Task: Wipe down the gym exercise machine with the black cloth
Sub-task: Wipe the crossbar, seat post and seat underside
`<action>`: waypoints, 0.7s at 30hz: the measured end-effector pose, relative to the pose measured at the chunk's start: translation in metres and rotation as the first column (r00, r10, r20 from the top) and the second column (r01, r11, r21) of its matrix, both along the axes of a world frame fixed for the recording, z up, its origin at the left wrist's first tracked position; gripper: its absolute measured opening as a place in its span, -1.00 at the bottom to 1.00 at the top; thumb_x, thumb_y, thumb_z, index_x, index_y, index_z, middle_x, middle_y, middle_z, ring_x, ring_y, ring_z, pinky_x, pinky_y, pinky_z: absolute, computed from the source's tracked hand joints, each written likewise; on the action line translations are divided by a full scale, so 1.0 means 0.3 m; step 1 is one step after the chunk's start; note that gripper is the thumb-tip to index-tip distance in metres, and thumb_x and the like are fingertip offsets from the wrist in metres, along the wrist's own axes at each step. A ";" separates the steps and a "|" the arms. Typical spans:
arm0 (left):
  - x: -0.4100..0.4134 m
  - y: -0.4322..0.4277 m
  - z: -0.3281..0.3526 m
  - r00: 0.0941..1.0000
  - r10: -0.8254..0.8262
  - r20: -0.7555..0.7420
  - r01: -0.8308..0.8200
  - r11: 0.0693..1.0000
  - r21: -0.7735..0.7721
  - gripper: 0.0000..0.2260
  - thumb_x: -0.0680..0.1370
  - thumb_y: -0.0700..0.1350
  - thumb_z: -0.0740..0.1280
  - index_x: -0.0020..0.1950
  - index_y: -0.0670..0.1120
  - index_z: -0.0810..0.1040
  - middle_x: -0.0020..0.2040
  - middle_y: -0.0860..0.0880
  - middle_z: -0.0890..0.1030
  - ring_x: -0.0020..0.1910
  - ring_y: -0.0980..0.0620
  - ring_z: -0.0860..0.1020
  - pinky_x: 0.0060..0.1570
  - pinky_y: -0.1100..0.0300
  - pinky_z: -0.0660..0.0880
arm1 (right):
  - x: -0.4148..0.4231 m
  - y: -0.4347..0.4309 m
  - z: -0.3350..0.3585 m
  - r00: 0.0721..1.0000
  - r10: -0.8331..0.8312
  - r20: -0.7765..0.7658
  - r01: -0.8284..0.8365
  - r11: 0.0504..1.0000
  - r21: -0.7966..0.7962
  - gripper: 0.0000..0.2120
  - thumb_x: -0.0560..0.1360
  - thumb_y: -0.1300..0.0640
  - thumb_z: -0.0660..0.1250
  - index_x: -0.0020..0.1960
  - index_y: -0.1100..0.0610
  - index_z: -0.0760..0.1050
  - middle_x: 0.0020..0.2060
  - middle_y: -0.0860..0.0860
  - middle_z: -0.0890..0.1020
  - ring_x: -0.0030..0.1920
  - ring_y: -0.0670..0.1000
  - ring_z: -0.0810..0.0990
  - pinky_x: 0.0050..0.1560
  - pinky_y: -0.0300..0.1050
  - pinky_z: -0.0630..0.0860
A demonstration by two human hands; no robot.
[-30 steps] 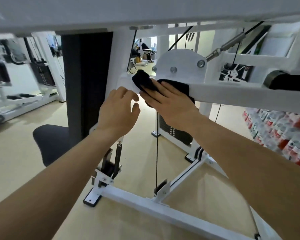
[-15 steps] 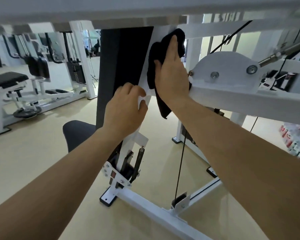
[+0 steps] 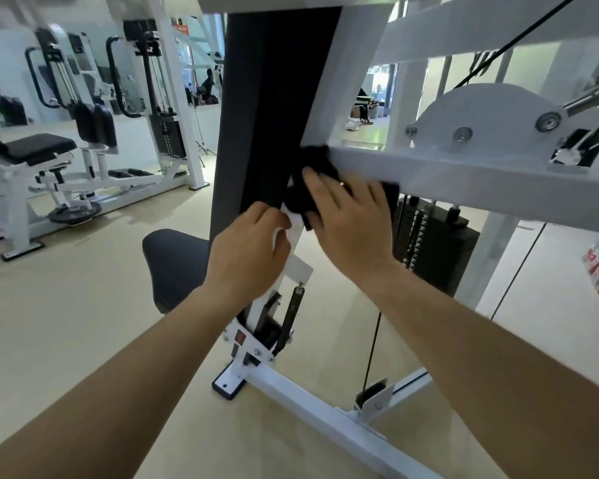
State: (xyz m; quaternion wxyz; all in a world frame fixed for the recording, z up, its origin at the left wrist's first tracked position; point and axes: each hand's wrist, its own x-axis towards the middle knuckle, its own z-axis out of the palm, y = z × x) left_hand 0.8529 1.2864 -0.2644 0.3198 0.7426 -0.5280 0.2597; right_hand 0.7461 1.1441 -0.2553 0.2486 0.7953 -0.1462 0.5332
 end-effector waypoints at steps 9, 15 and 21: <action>0.039 0.054 -0.180 0.995 0.048 -0.091 -0.051 0.998 -0.034 -0.87 0.59 -0.17 0.31 0.09 -0.01 0.59 0.02 0.09 0.63 -0.21 0.03 0.61 -0.29 0.08 0.55 | 0.179 0.097 -0.116 0.874 0.083 0.479 -0.439 0.559 0.704 -0.48 0.66 -0.02 0.22 0.54 0.21 0.27 0.26 0.13 0.60 0.25 0.13 0.56 0.19 -0.29 0.37; 0.055 0.067 -0.193 0.998 0.023 -0.063 -0.028 0.997 -0.077 -0.88 0.58 -0.20 0.30 0.06 -0.04 0.59 -0.02 0.08 0.62 -0.27 0.08 0.55 -0.32 0.24 0.42 | 0.298 0.071 -0.109 0.731 0.074 0.679 -0.647 0.391 0.654 -0.31 0.66 0.04 0.24 0.62 0.20 -0.04 0.38 0.12 0.49 0.33 0.11 0.50 0.16 -0.38 0.31; 0.078 0.080 -0.232 0.999 0.018 -0.033 -0.021 0.995 -0.098 -0.85 0.57 -0.27 0.32 0.06 -0.07 0.61 -0.02 0.06 0.63 -0.30 0.13 0.50 -0.35 0.38 0.32 | 0.418 0.046 -0.127 0.703 0.055 0.709 -0.677 0.358 0.643 -0.17 0.64 -0.04 0.22 0.61 0.17 -0.29 0.57 0.15 0.18 0.46 0.17 0.34 0.39 -0.07 0.40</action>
